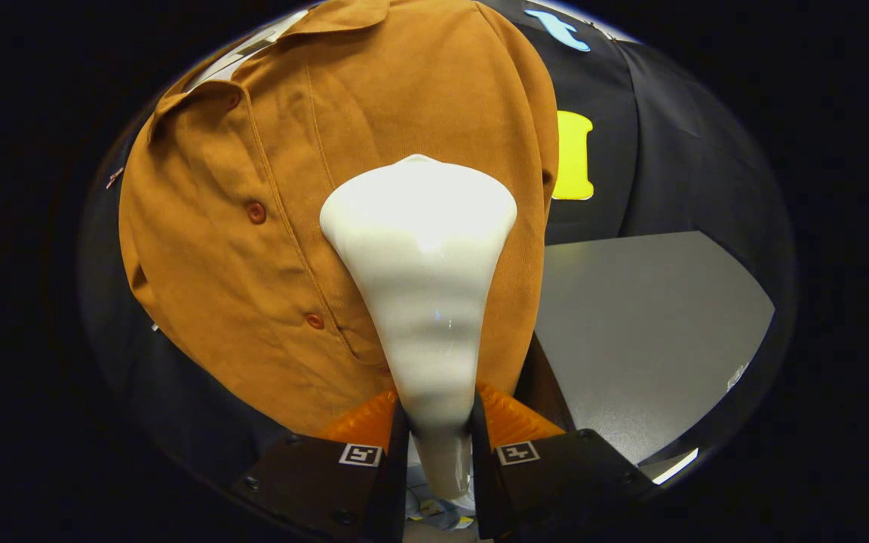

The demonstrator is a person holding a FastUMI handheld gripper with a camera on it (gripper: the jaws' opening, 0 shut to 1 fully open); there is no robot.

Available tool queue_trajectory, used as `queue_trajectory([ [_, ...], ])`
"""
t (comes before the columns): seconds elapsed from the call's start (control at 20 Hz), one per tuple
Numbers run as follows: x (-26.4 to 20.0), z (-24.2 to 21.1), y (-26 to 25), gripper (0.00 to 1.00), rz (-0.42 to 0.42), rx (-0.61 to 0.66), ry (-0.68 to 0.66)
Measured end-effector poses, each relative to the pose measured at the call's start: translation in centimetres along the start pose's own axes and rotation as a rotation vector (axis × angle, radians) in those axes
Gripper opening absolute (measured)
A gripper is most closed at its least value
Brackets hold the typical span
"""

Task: Iron the clothes twice with a garment steamer, once on the left side and once on the right side.

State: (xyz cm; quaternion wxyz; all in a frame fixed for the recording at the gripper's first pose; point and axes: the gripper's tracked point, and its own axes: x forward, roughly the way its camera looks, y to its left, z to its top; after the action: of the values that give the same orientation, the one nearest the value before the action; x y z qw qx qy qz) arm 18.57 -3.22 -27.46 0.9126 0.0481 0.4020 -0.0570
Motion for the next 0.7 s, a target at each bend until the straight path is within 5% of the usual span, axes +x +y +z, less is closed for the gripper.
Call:
queue_trajectory([
  [0.7, 1.7, -6.1, -1.3, 0.4, -0.018, 0.025, 0.197],
])
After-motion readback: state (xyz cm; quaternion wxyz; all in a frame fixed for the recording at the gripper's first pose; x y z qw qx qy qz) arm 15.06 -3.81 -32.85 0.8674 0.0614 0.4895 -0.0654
